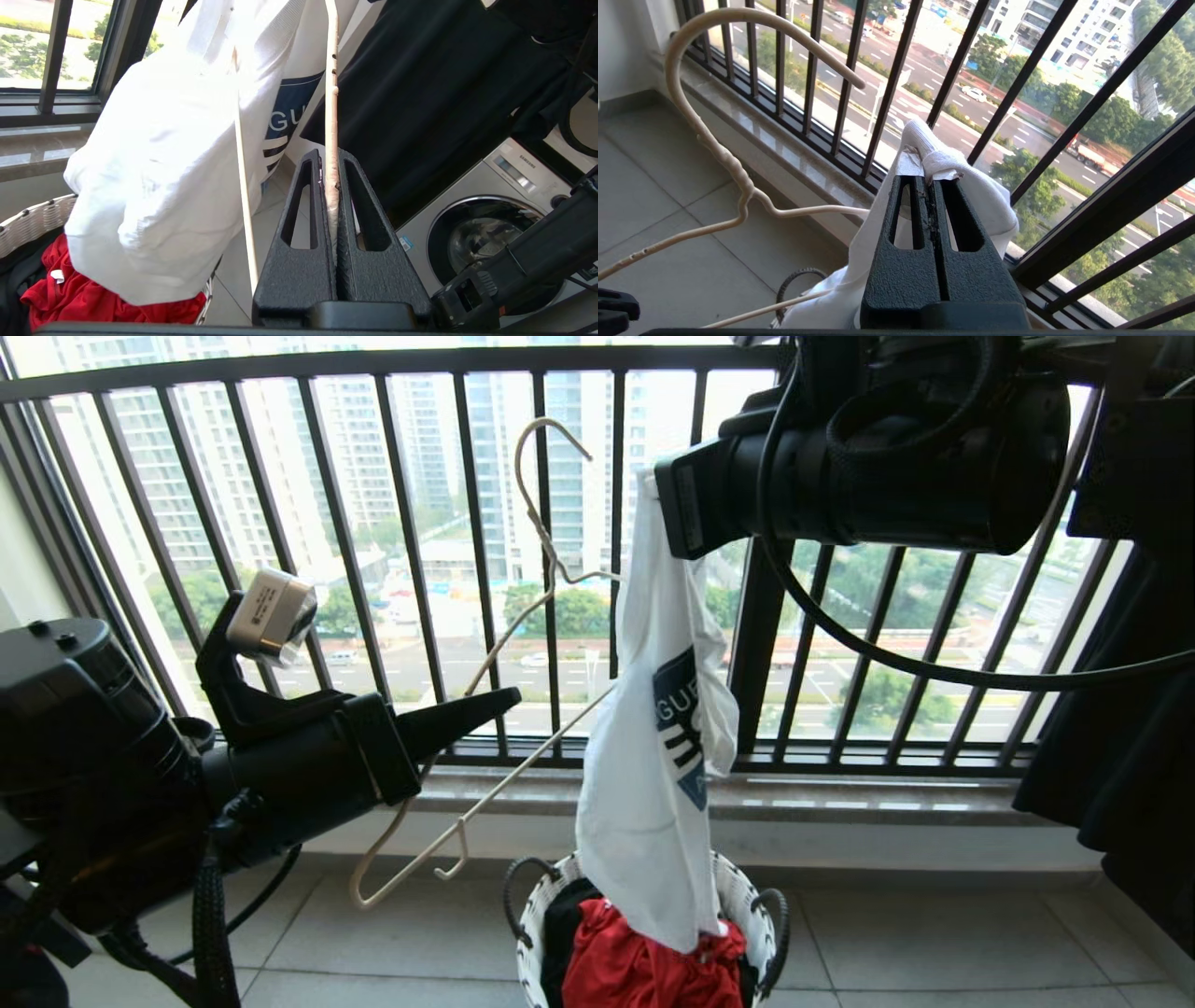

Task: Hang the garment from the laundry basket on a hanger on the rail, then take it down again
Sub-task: Hang the clothes on the clothes rack

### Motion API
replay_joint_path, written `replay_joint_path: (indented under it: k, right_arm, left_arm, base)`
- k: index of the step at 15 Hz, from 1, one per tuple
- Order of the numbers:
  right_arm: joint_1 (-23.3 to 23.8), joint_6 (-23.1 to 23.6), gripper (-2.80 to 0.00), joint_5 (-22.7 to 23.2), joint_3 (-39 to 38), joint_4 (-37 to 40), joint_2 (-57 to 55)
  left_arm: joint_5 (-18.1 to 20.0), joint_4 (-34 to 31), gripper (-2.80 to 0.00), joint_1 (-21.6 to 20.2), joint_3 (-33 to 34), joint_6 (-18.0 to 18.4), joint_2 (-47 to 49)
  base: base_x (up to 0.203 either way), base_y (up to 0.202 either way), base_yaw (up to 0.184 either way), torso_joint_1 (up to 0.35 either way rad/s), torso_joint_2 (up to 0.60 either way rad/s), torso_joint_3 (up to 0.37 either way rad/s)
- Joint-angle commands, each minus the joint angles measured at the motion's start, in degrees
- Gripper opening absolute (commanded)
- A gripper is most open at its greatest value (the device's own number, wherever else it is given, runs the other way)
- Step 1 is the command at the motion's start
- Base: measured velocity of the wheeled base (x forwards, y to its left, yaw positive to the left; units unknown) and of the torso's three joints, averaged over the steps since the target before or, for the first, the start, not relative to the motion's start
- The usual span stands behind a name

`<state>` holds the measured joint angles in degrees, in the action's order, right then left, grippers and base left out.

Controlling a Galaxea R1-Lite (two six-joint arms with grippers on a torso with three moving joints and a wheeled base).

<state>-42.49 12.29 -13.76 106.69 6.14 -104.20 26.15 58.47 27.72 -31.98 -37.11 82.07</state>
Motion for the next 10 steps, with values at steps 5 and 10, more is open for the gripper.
replay_joint_path:
  k: [5, 10]
  right_arm:
    - [-3.8, 0.4, -2.80, -1.1, 2.0, 0.1, -2.4]
    - [-6.1, 0.5, -2.80, -2.7, 1.4, 0.2, -2.3]
  left_arm:
    - [-0.4, 0.3, -2.80, 1.9, 0.1, -0.5, 1.0]
    - [-4.6, 0.4, -2.80, 1.9, -1.1, -0.5, 1.9]
  base:
    - [0.000, 0.000, 0.000, 0.000, 0.00, 0.000]
    - [0.000, 0.000, 0.000, 0.000, 0.00, 0.000]
